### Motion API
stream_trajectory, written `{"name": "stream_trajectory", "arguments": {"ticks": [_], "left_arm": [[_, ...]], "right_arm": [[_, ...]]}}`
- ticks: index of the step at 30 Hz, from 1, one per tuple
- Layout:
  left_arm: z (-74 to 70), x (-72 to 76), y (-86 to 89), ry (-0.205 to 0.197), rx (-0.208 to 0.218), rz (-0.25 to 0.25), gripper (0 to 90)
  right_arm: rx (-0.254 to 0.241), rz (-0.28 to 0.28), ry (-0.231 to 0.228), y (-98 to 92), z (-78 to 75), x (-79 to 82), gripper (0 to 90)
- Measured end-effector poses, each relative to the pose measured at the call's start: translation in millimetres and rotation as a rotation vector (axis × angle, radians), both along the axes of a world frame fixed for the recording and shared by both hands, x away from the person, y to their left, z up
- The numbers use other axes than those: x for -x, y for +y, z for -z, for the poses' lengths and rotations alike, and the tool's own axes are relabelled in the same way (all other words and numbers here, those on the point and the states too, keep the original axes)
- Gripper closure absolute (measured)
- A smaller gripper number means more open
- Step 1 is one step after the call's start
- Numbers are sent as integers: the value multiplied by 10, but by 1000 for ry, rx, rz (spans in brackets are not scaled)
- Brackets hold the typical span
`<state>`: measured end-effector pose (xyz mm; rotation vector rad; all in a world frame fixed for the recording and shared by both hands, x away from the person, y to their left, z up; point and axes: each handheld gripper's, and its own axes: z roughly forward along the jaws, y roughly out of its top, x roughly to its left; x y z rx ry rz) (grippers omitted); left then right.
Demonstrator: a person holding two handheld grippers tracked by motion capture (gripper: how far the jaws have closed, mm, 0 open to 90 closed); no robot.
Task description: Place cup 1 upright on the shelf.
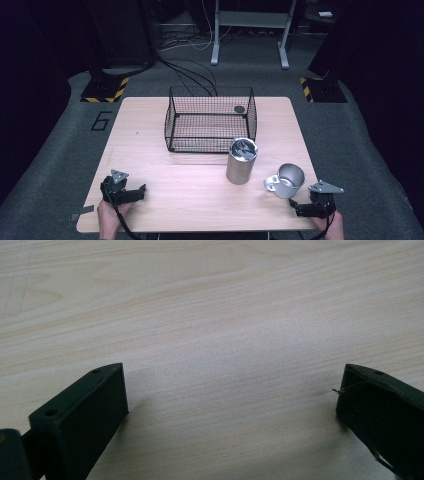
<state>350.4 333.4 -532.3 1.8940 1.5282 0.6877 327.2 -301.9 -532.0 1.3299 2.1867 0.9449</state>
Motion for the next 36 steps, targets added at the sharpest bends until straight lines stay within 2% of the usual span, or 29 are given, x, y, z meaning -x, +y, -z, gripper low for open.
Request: {"name": "stream_trajectory", "arguments": {"ticks": [3,4,5,7,8,10,11,13,15,17,18,19,20,24,32,36], "left_arm": [[-4,0,-15,-1,8,13,0],[-8,3,-32,0,26,25,0],[-15,-1,-35,-2,19,52,0],[-20,-4,-60,-2,32,65,0],[-33,-12,-103,-7,42,95,0],[-74,-16,-150,-7,40,128,0],[-74,-16,-150,-7,40,128,0],[-144,-30,-243,-33,27,163,0],[-201,-36,-291,-30,32,193,0],[-212,-36,-319,-44,34,194,0],[-253,-41,-375,-50,33,219,0],[-253,-41,-375,-50,33,219,0],[-291,-49,-422,-46,33,249,0],[-336,-63,-517,-57,41,282,0],[-394,-92,-683,-72,45,331,0],[-454,-120,-783,-69,28,386,0]], "right_arm": [[-3,-7,-5,-5,2,2,0],[-4,-7,-5,-3,4,1,0],[-1,-11,-2,-3,2,2,0],[-3,-13,-7,-3,4,2,0],[4,-18,-6,-6,3,2,0],[0,-20,-8,-9,5,11,0],[0,-20,-8,-9,5,11,0],[-1,-26,-9,-19,8,20,0],[4,-36,-13,-24,7,10,0],[5,-34,-14,-23,7,10,0],[5,-31,-14,-22,7,12,0],[5,-31,-14,-22,7,12,0],[-1,-10,-8,-16,7,14,0],[-11,49,-12,-22,10,14,0],[0,31,-8,-29,6,3,0],[-3,17,-10,-26,6,3,0]]}}
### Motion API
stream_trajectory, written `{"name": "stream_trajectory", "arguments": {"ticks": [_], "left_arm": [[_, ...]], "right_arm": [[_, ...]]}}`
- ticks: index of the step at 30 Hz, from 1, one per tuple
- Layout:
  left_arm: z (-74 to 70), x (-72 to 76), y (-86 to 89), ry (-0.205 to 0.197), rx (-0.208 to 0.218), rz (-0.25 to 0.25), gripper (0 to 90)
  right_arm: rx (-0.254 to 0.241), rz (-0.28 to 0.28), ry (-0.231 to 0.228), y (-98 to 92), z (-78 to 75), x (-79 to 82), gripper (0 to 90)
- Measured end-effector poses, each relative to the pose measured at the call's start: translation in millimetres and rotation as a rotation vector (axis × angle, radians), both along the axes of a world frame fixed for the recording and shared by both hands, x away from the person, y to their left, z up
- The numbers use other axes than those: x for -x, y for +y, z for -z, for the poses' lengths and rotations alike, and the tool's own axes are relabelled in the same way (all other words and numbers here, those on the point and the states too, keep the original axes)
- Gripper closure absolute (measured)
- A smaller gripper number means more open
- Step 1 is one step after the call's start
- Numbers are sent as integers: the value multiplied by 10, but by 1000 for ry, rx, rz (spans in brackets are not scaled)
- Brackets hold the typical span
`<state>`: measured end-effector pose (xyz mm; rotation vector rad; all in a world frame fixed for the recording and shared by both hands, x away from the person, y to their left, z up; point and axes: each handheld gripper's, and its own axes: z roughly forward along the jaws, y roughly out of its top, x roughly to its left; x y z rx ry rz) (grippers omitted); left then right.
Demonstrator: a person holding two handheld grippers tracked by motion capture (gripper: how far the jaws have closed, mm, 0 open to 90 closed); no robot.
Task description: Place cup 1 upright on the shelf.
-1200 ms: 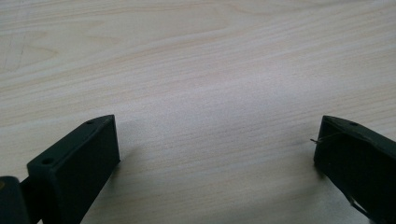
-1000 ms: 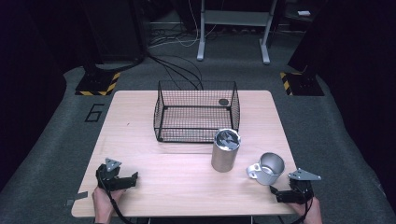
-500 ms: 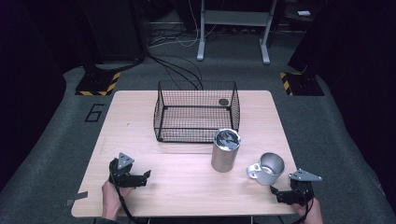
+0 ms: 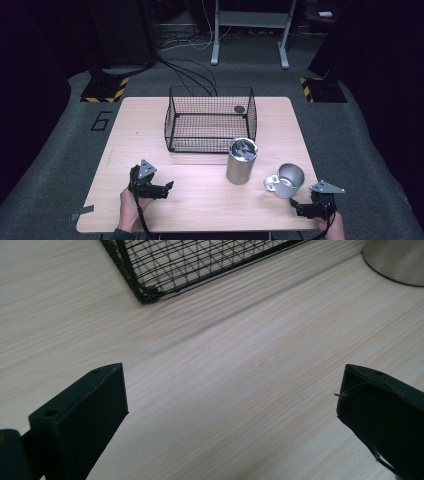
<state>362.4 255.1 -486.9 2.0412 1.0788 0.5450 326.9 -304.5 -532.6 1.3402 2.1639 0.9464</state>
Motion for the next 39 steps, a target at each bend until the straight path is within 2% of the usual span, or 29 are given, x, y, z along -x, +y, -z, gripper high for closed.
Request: {"name": "stream_trajectory", "arguments": {"ticks": [1,2,4,7,11,16,22,25,31,33,39], "left_arm": [[0,0,0,0,0,0,0],[-20,-15,-40,7,0,24,0],[-41,-26,-82,5,19,43,0],[-75,-46,-154,-10,14,62,0],[-119,-66,-237,-10,29,92,0],[-196,-105,-396,-10,46,143,0],[-269,-137,-545,-20,34,188,0],[-295,-153,-604,-24,48,203,0],[-355,-169,-721,-33,50,233,0],[-386,-184,-761,-36,32,243,0],[-457,-214,-870,-48,44,267,0]], "right_arm": [[0,0,0,0,0,0,0],[-1,4,6,9,-1,1,0],[-1,3,5,9,-1,-2,0],[8,-13,4,0,-5,-15,0],[7,-12,6,2,-5,-14,0],[4,-8,11,7,-7,-12,0],[3,-7,12,9,-7,-11,0],[4,-9,11,7,-7,-12,0],[2,-7,12,9,-7,-11,0],[4,-9,10,6,-7,-12,0],[2,-9,12,8,-7,-12,0]]}}
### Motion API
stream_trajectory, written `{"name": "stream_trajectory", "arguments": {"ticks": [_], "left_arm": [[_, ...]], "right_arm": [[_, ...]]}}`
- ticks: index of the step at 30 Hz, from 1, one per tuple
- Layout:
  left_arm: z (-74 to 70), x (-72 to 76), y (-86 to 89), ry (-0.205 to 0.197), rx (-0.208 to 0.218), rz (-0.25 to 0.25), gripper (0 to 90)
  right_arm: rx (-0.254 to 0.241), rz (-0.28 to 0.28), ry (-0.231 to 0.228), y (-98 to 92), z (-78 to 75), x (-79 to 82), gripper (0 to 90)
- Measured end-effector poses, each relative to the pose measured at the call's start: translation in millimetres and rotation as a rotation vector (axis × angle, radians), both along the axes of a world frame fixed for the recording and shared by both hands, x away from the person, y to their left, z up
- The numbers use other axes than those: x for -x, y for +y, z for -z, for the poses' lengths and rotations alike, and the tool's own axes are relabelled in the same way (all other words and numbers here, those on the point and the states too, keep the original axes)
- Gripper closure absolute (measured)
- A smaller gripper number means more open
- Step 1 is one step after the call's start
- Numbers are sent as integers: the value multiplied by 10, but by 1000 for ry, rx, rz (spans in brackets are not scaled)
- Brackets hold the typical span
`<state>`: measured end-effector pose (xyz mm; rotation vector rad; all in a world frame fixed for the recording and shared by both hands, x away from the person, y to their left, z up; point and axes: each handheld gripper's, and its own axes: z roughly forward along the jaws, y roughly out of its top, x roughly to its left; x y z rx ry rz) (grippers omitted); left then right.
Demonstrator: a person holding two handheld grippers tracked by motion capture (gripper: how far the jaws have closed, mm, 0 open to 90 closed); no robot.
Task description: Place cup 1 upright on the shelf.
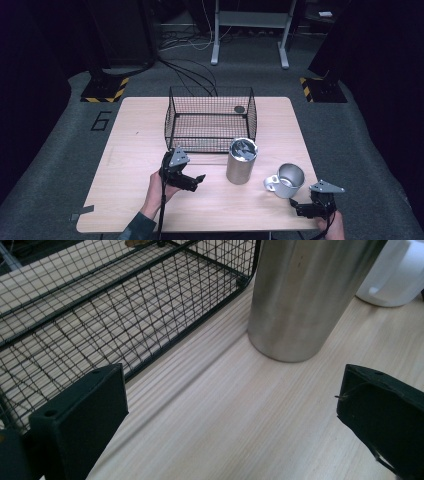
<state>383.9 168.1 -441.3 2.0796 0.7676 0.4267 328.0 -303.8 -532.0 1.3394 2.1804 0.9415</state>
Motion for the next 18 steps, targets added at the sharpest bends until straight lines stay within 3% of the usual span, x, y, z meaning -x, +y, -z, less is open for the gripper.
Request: {"name": "stream_trajectory", "arguments": {"ticks": [6,11,18], "left_arm": [[-54,-23,-116,-16,-3,28,0],[-107,-58,-200,0,-1,59,0],[-169,-99,-315,-10,17,90,0]], "right_arm": [[0,0,0,0,0,0,0],[0,-1,0,-1,0,0,0],[1,-2,-1,-2,0,-1,0]]}}
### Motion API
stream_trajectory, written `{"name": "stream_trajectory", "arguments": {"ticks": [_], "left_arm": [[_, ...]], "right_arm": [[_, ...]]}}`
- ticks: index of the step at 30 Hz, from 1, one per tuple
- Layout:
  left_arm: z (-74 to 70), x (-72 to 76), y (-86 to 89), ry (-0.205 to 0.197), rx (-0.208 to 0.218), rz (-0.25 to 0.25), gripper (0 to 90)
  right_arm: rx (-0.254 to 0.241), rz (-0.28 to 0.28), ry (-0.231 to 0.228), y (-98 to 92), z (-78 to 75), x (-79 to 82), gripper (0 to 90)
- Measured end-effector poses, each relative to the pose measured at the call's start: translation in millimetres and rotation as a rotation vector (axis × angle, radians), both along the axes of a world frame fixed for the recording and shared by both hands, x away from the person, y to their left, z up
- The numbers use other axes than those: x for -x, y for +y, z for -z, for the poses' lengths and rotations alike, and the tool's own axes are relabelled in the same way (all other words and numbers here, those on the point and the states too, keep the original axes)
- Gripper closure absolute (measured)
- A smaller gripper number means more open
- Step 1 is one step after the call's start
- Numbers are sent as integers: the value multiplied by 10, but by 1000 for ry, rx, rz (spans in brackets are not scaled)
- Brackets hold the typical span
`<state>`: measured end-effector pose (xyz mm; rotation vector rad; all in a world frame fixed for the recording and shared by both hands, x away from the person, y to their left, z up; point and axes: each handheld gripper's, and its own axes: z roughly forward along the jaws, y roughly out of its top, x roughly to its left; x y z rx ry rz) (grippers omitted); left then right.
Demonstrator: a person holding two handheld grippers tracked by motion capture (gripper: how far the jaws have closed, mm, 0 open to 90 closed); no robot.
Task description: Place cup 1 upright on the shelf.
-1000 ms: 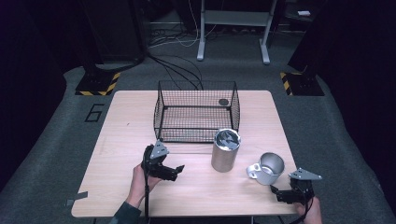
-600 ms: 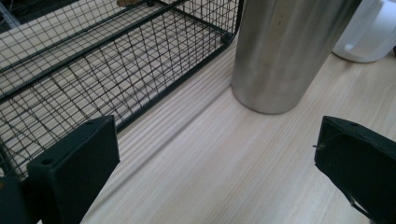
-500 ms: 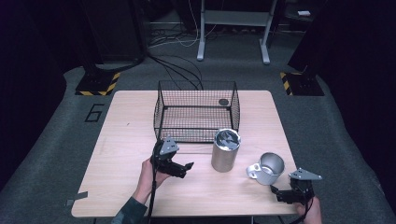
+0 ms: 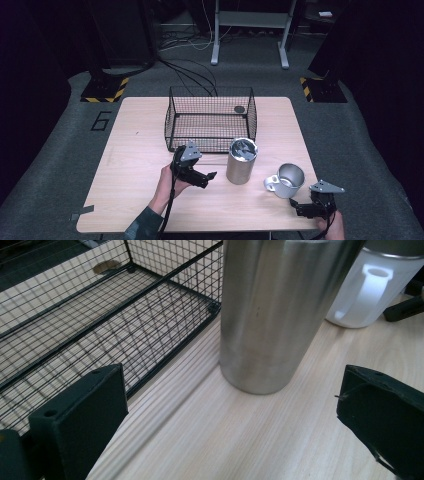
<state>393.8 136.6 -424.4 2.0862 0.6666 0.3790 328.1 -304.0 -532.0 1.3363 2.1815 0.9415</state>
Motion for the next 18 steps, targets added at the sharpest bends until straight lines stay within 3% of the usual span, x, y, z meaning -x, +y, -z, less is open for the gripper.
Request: {"name": "stream_trajectory", "arguments": {"ticks": [12,18], "left_arm": [[-66,-81,-270,8,23,53,0],[-117,-128,-403,-7,10,88,0]], "right_arm": [[0,-1,-1,-1,0,0,0],[-1,0,1,1,1,2,0]]}}
